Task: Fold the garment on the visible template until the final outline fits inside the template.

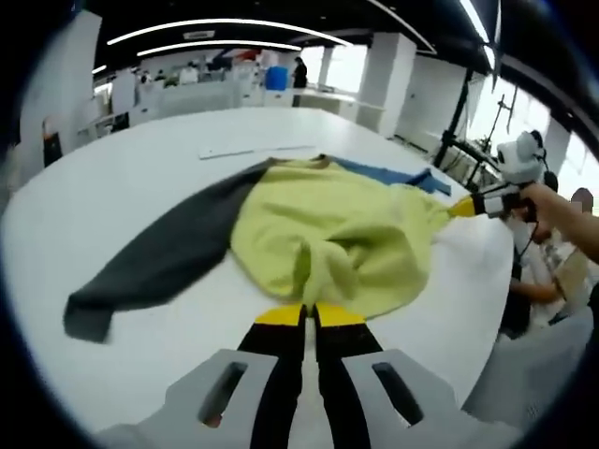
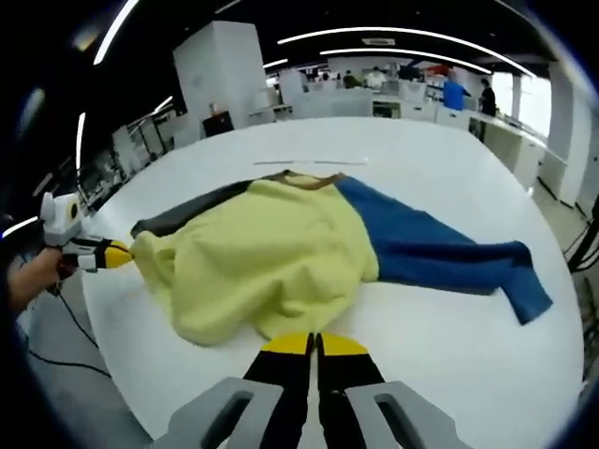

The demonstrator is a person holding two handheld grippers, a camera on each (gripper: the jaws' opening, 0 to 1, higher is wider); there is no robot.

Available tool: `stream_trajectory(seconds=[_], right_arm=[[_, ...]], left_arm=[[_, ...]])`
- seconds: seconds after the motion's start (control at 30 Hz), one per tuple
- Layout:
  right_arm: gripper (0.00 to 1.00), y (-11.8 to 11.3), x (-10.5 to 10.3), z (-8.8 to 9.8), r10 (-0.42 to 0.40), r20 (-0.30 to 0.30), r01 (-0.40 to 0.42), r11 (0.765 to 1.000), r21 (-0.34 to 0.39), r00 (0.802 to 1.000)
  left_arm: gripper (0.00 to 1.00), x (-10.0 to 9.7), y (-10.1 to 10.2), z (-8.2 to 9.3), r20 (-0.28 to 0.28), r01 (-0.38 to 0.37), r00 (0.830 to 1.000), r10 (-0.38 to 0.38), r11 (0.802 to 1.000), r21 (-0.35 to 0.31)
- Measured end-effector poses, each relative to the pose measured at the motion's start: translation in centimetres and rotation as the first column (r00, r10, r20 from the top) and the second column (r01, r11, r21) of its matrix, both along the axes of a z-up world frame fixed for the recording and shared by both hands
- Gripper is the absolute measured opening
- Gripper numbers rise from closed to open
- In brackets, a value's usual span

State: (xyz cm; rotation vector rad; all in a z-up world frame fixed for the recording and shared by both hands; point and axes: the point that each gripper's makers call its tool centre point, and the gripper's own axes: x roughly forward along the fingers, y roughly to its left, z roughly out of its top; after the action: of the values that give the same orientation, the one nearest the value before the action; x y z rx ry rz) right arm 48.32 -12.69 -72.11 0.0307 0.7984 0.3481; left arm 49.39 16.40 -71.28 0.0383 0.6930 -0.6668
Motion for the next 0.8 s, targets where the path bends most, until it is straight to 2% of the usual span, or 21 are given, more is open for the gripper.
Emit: stream_trajectory(seconds=[0.1, 0.23, 0.3, 0.43, 0.5, 0.8], right_arm=[[0.00, -0.3, -0.6, 0.4, 0.008, 0.000, -0.008, 1.000, 0.004, 1.000], [0.00, -0.5, -1.5, 0.9, 0.019, -0.007, -0.019, 1.000, 0.012, 1.000], [0.00, -0.7, -2.1, 1.0, 0.027, -0.014, -0.027, 1.000, 0.017, 1.000], [0.00, -0.7, -3.4, 1.1, 0.009, -0.055, -0.004, 0.997, 0.083, 0.998], [0.00, -0.9, -4.3, 0.7, 0.000, -0.085, 0.007, 0.997, 0.081, 0.996], [0.00, -1.3, -7.5, -1.1, -0.021, -0.151, 0.033, 0.996, 0.080, 0.988]], left_arm=[[0.01, -0.9, 0.2, 0.2, -0.021, -0.010, 1.000, 0.010, 1.000, -0.002], [0.01, -2.1, 0.5, 0.5, -0.080, -0.070, 0.995, 0.067, 0.996, -0.046], [0.00, -2.9, 0.6, 0.5, -0.094, -0.075, 0.993, 0.069, 0.996, -0.057], [0.01, -4.4, 1.0, 0.4, -0.138, -0.111, 0.985, 0.099, 0.990, -0.082], [0.00, -4.8, 1.6, 0.3, -0.147, -0.130, 0.982, 0.117, 0.988, -0.081], [0.00, -7.3, 2.9, -1.3, -0.208, -0.175, 0.965, 0.160, 0.983, -0.059]])
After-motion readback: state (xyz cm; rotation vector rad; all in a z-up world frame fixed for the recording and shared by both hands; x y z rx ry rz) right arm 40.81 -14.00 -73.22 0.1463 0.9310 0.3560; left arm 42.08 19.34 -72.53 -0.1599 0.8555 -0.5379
